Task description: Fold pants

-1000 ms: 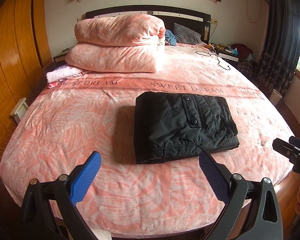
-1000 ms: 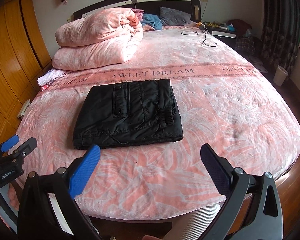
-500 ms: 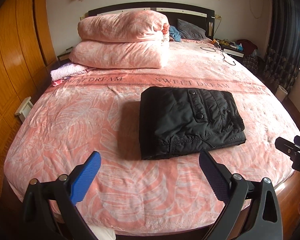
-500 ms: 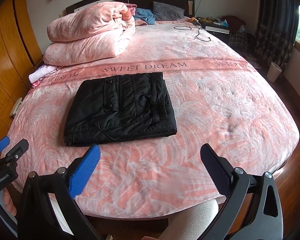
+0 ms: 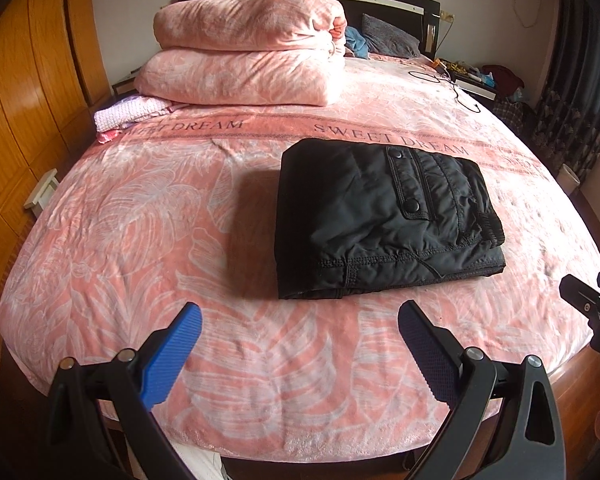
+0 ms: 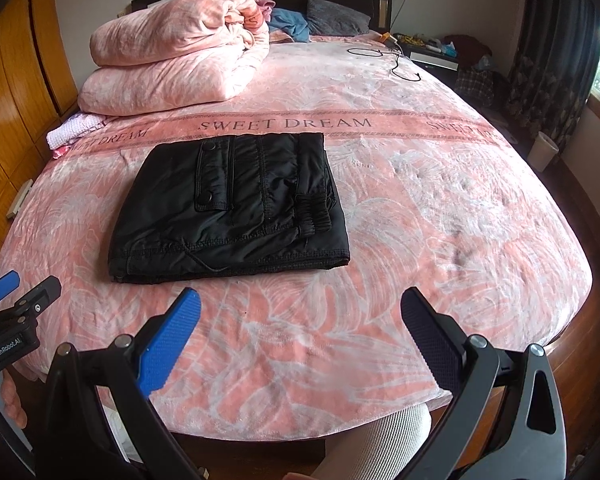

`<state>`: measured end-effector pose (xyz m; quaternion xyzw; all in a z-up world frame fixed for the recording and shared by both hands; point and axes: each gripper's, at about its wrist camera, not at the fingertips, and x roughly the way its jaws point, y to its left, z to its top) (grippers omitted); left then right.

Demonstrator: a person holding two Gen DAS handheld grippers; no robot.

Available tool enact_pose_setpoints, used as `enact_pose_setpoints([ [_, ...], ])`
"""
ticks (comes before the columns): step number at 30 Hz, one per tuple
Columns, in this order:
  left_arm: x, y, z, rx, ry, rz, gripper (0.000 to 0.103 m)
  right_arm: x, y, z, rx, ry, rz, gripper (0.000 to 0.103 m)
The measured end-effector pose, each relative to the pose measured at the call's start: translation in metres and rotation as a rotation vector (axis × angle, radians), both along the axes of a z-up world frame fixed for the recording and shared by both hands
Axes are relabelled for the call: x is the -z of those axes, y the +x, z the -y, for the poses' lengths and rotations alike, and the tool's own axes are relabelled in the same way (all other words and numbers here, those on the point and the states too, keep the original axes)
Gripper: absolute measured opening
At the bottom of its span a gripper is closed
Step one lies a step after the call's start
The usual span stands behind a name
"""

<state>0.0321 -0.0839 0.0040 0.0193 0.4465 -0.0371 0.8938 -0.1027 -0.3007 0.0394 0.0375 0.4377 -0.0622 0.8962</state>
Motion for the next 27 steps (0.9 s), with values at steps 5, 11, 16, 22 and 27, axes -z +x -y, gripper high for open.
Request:
enact_pose_setpoints([
  [5, 0.0015, 0.0009, 0.0045, 0.010, -0.004, -0.005, 0.099, 0.0003, -0.0003, 0.0006, 0.003, 0.004, 0.002, 0.100],
  [11, 0.0019, 0.0025, 0.0039, 0.006, -0.003, -0.008, 0.099, 0.0008, 0.0007, 0.0033, 0.003, 0.003, -0.001, 0.100],
  [16, 0.0020, 0.0033, 0.0036, 0.008, -0.007, -0.010, 0.099, 0.0018, 0.0015, 0.0032, 0.004, 0.002, -0.005, 0.100],
  [22, 0.0021, 0.0043, 0.0034, 0.008, -0.010, -0.014, 0.099, 0.0031, 0.0024, 0.0028, 0.001, 0.000, -0.003, 0.100],
  [27, 0.0021, 0.0061, 0.0031, 0.005, -0.009, -0.014, 0.099, 0.0030, 0.0027, 0.0027, 0.000, -0.001, -0.003, 0.100],
])
